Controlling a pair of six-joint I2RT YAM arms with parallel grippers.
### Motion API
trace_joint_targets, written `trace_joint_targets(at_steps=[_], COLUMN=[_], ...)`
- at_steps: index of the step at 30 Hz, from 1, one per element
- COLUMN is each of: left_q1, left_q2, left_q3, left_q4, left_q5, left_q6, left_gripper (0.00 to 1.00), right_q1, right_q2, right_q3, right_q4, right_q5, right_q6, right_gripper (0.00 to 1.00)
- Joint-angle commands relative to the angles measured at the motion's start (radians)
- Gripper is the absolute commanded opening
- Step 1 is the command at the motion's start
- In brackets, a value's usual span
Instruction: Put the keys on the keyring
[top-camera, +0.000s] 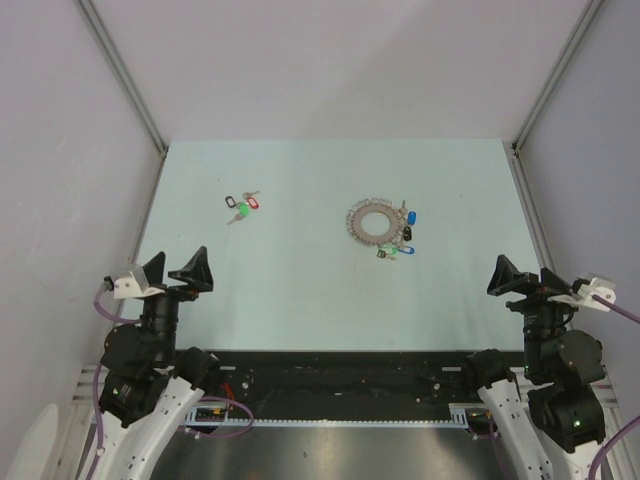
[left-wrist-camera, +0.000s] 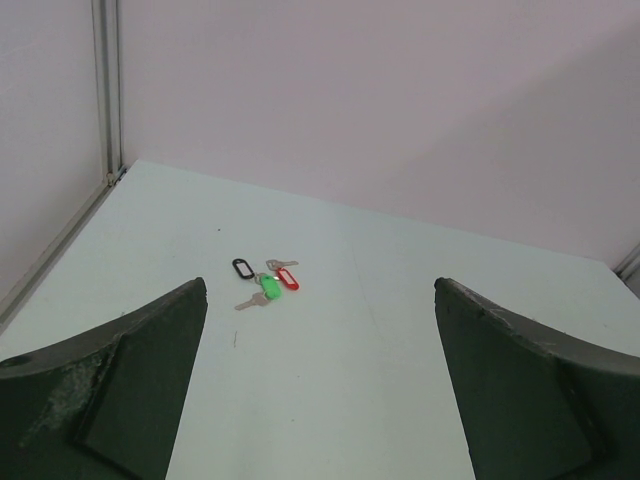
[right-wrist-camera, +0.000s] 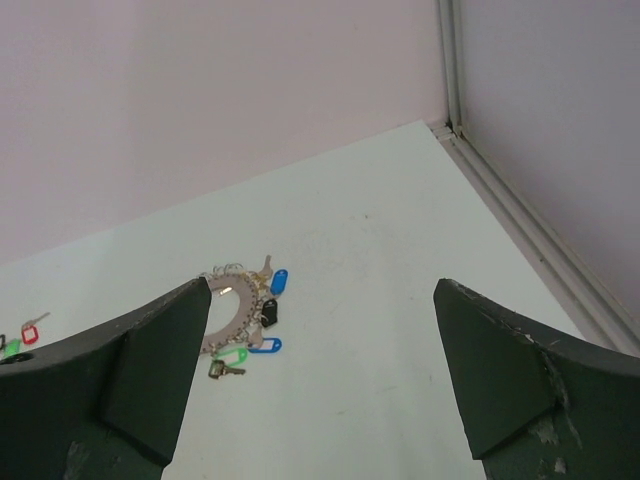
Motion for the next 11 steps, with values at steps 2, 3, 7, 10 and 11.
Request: trace_joint_targets(at_steps=[2, 3, 7, 10, 11], left_q1=[0.009, 0.010, 0.009, 0.009, 0.009], left_q2=[-0.142, -0.142, -0.142, -0.142, -0.142], left_q3=[0.015, 0.014, 0.006, -0.005, -0.009], left_q4=[0.017, 0.021, 0.030, 0.049, 0.049], left_q5=[0.010, 0.010, 0.021, 0.027, 0.026], left_q6=[-0.026, -0.024, -0.020, -0.021, -0.021], left_gripper=[1.00, 1.00, 1.00, 1.00, 1.00], right_q1=[-0.001, -0.001, -0.001, 0.000, -0.001], right_q2=[-0.006, -0.006, -0.006, -0.006, -0.005], right_q3=[-0.010, -0.010, -0.012, -0.012, -0.012], right_q4=[-0.042, -0.044, -0.055, -0.058, -0.058], right_q5=[0.029, 0.024, 0.018, 0.016, 0.015], right_q6=[-0.008, -0.006, -0.002, 0.001, 0.001], right_gripper=[1.00, 1.00, 1.00, 1.00, 1.00])
